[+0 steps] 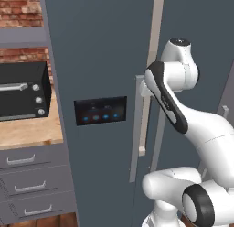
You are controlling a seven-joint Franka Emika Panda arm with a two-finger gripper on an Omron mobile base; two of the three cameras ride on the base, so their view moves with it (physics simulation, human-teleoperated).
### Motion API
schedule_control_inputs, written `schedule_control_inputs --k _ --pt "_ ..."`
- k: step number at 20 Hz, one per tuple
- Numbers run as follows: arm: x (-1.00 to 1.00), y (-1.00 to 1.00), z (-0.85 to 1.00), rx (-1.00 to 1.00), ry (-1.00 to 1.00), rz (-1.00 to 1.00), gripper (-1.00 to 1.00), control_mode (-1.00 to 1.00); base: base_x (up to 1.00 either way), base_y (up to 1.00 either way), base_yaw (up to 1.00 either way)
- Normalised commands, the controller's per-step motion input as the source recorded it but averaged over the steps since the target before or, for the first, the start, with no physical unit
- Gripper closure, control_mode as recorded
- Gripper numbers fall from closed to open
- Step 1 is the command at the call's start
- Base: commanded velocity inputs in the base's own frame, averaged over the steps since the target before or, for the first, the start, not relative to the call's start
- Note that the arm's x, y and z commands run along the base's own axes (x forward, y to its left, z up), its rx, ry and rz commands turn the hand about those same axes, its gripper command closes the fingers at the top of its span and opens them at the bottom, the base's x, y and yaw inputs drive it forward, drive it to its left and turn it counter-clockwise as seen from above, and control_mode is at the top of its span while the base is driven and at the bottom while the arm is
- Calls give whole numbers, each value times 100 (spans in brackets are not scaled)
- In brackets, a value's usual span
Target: Retrieve a lemon from the fridge and place it on the cutting board with the fish.
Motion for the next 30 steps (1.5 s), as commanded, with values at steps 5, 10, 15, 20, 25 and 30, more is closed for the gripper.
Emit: schedule_control_inputs --k 5,10,15,20,25,30 --pt "0 0 0 0 0 0 -100 100 -13 0 0" --pt "0 0 0 0 0 0 -100 100 -35 0 -2" --pt "0 0 0 0 0 0 -100 100 -36 0 -2" --pt "0 0 0 0 0 0 -100 100 -31 0 -2" --pt "0 0 0 0 0 0 -100 100 -43 0 -3" --pt "0 0 0 0 0 0 -100 100 -47 0 -2"
